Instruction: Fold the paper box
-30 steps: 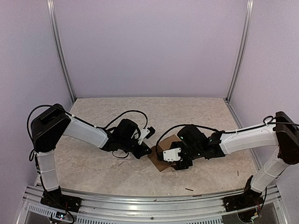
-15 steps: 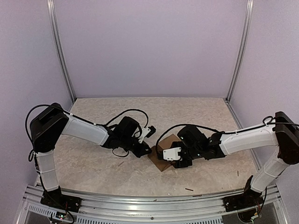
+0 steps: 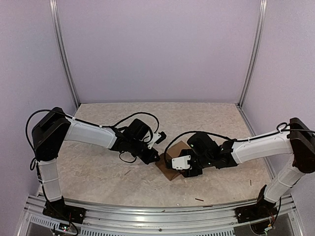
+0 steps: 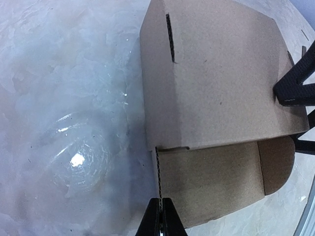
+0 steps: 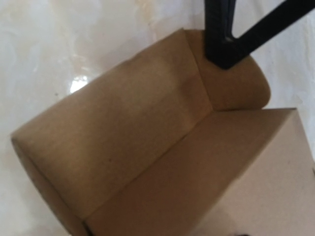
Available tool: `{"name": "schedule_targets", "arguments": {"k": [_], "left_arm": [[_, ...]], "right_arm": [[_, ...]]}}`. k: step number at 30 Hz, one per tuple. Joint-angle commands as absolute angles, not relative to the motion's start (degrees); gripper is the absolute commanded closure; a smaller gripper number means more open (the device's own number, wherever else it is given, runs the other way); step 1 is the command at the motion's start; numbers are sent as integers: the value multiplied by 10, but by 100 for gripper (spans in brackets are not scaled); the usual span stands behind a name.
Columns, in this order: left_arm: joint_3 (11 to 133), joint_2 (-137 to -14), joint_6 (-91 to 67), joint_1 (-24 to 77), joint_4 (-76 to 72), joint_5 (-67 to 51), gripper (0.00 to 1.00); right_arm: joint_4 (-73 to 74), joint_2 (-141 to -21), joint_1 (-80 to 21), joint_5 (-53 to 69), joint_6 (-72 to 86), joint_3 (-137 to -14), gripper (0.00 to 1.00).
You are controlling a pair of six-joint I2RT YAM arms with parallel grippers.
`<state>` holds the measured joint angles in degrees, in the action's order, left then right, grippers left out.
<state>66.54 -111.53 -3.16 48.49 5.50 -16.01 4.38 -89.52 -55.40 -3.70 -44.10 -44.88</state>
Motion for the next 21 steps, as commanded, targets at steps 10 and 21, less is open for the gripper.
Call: {"name": "schedule_targets", "arguments": {"k": [10, 21], "left_arm": [[558, -1091, -35, 499, -147, -126, 97], [522, -1070, -47, 498, -208, -104, 89]], "right_arm": [[65, -924, -561, -39, -431, -436, 33], [69, -931, -561, -37, -429, -440, 33]]}}
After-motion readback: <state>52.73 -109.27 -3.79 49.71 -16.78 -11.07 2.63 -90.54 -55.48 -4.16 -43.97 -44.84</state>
